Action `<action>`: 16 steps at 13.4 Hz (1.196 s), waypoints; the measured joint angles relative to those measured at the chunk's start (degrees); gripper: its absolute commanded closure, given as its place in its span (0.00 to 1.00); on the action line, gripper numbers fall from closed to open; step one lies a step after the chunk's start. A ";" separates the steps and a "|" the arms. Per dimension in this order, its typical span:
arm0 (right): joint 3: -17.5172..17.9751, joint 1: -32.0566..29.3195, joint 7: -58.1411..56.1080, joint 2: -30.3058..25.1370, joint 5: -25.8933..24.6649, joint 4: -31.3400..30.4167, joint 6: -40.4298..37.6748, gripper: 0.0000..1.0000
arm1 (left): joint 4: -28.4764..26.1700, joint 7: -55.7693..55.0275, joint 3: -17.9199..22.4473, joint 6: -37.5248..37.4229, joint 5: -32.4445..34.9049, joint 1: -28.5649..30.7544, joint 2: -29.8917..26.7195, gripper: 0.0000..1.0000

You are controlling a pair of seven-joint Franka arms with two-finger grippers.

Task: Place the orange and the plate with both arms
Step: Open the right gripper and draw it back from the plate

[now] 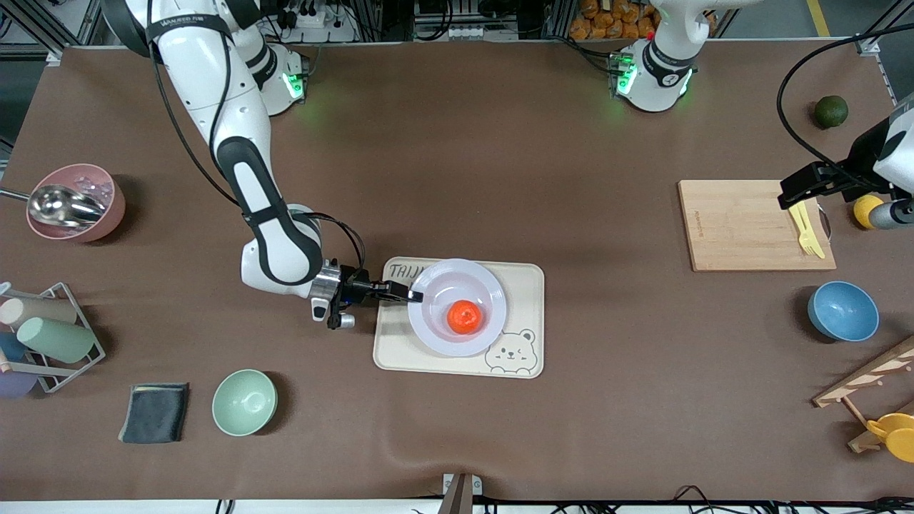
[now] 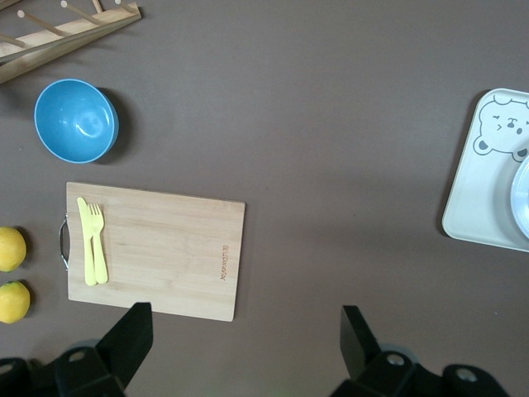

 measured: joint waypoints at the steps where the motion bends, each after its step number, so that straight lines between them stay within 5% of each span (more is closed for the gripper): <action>1: -0.04 -0.02 0.00 0.00 0.00 0.02 0.16 0.00 | 0.01 0.00 0.00 0.00 0.00 0.01 0.00 0.00; 9: -0.46 -0.51 1.08 0.04 -1.73 0.05 0.29 0.00 | 0.32 0.00 0.08 0.00 0.00 0.17 -0.01 0.00; 16: -2.17 -0.92 22.20 -3.45 -22.73 1.88 0.00 0.00 | 0.35 0.00 0.09 0.00 0.00 0.17 -0.01 0.00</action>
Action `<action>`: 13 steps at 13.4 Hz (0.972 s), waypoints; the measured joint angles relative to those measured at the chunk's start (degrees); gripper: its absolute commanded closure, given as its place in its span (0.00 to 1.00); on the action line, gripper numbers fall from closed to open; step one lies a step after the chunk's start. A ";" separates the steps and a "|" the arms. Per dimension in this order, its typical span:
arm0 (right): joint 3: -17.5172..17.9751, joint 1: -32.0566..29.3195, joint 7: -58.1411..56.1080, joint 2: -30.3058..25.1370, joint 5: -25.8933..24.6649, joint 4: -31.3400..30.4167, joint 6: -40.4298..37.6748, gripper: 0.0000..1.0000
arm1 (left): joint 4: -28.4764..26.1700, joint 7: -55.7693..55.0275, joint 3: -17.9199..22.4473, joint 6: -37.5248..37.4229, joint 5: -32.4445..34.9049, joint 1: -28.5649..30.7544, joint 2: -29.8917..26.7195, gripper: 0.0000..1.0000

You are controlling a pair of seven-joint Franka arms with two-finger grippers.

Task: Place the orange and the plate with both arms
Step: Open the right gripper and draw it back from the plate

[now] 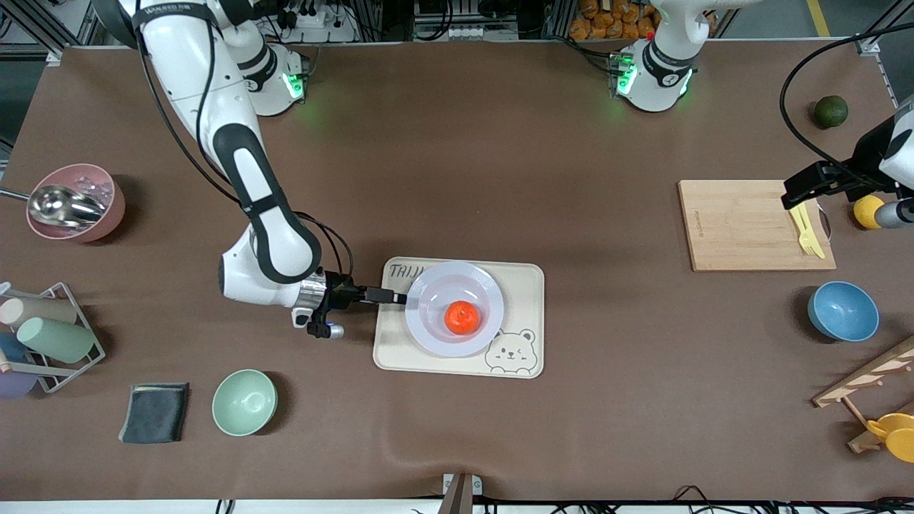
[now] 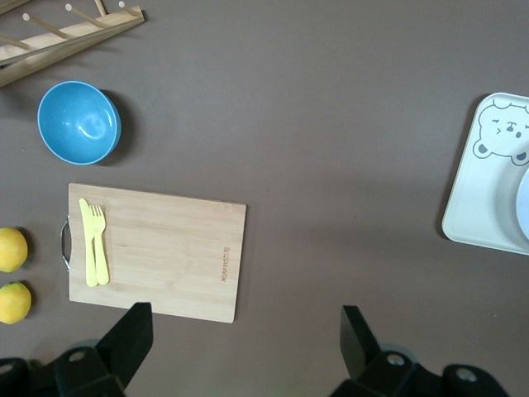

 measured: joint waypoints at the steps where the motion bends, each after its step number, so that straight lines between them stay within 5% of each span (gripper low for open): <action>1: -0.13 -0.23 1.54 -1.02 -1.74 -0.03 -0.64 0.00 | 0.01 0.00 0.00 0.00 0.00 0.00 0.00 0.00; 6: -1.71 -4.72 3.32 -3.79 -9.58 -0.20 -11.33 0.00 | 0.00 0.00 -0.14 0.00 0.00 -0.24 0.00 0.00; 13: -11.95 -6.58 5.08 -11.78 -30.12 0.08 -28.31 0.00 | 0.33 0.00 -0.06 0.00 0.00 -0.08 -0.18 0.00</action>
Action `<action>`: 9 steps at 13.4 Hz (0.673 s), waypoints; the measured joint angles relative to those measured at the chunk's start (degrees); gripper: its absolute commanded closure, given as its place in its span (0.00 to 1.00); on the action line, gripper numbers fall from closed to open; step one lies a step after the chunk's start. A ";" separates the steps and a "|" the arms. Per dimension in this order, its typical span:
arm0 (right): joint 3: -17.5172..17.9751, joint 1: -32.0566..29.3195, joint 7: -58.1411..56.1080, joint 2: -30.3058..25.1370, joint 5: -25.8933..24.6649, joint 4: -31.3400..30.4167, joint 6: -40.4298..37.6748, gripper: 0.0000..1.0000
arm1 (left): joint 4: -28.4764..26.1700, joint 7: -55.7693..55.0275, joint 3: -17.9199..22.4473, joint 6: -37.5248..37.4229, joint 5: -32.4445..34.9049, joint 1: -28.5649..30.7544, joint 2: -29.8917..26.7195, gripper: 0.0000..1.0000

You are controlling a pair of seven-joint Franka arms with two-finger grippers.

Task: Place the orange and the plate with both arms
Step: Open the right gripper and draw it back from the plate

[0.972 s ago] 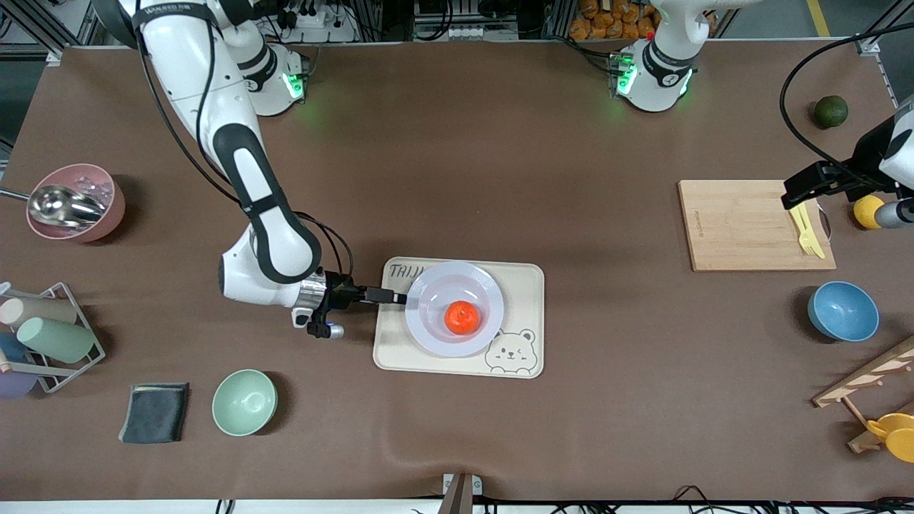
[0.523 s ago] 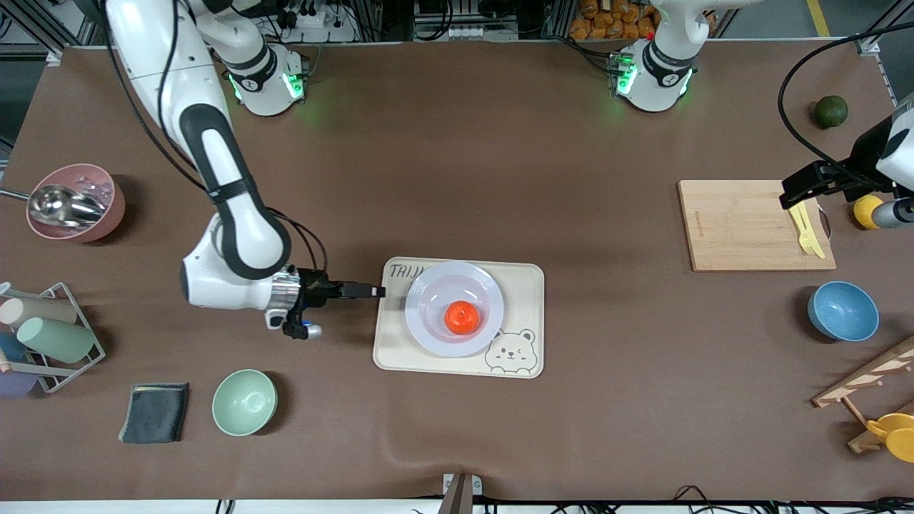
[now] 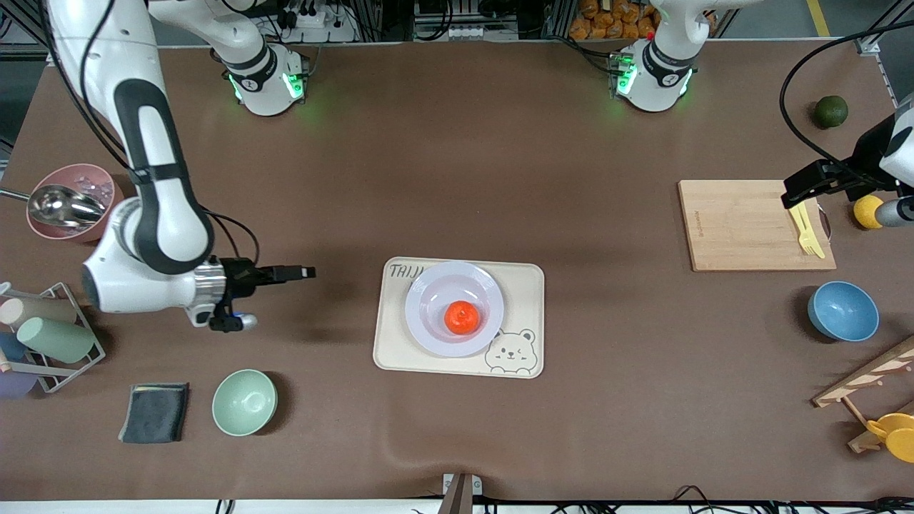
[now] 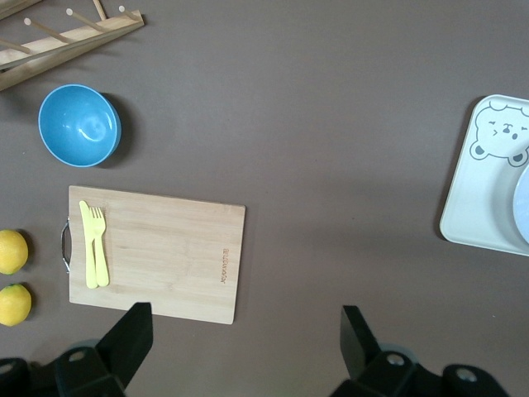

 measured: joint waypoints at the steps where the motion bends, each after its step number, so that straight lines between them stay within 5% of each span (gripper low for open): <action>1: -0.58 -0.02 1.98 -1.81 -3.61 0.19 -1.28 0.00 | 0.06 0.00 0.00 0.00 0.00 0.00 -0.05 0.00; 5: -0.88 0.00 6.04 -8.98 -21.47 3.13 -5.34 0.00 | 0.19 0.00 -0.04 -0.25 0.00 -0.04 -0.70 0.00; 9: -1.83 -0.02 6.24 -13.16 -28.15 8.50 -14.51 0.00 | 0.19 0.03 -0.95 -0.71 0.00 -0.09 -1.62 0.00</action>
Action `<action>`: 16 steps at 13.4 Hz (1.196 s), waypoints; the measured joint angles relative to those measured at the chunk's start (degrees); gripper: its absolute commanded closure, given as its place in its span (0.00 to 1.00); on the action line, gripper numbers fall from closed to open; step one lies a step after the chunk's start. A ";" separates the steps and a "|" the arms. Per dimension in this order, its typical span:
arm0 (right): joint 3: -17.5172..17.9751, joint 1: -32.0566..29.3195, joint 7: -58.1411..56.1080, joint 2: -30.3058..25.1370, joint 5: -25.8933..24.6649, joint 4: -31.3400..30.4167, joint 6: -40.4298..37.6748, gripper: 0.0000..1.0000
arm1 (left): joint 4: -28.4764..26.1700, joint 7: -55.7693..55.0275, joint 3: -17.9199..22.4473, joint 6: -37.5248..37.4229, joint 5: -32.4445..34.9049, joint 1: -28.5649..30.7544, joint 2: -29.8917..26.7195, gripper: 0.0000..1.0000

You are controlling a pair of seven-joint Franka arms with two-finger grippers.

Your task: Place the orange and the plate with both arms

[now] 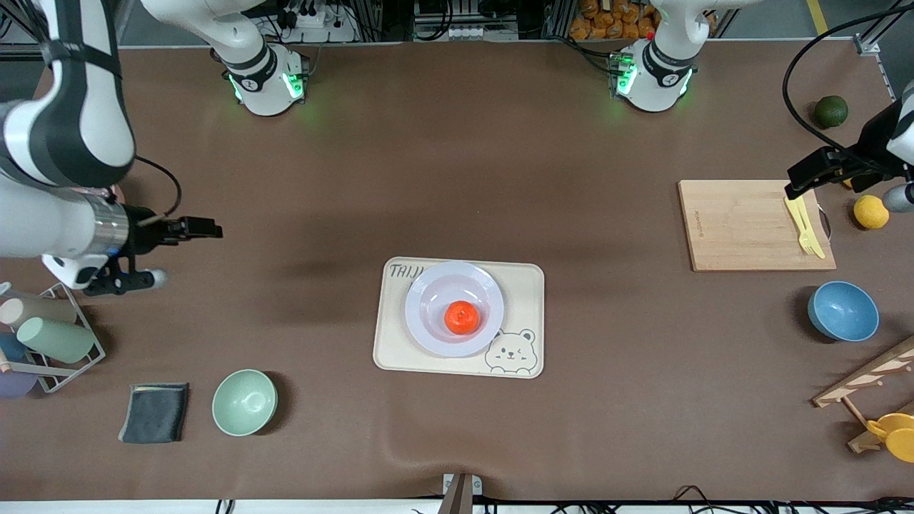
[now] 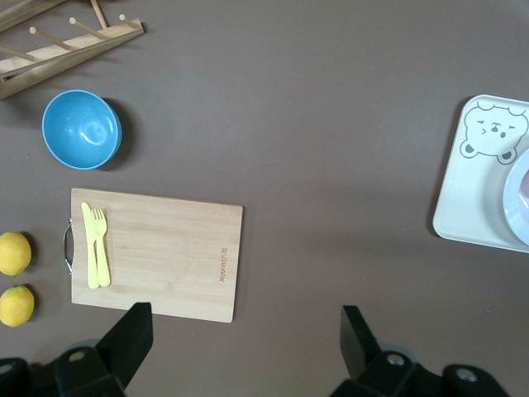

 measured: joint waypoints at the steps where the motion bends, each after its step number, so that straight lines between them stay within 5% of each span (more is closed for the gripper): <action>1: -0.27 0.00 0.05 -0.46 -1.12 1.80 -2.42 0.00 | 0.00 0.00 -0.23 -0.01 0.00 0.00 -0.07 0.00; 5: -1.06 -0.01 0.07 -1.96 -4.85 9.23 -10.83 0.00 | -0.03 0.00 -0.33 -0.02 0.00 0.01 -0.23 0.00; 11: -0.49 -1.10 0.07 -4.88 -8.94 14.05 -12.61 0.00 | -0.08 0.00 -0.34 -0.02 0.00 0.05 -0.31 0.00; 16: 14.12 -14.33 4.21 -6.62 -13.25 15.83 -13.49 0.00 | -0.27 0.00 -0.33 -0.02 0.00 0.06 -0.31 0.00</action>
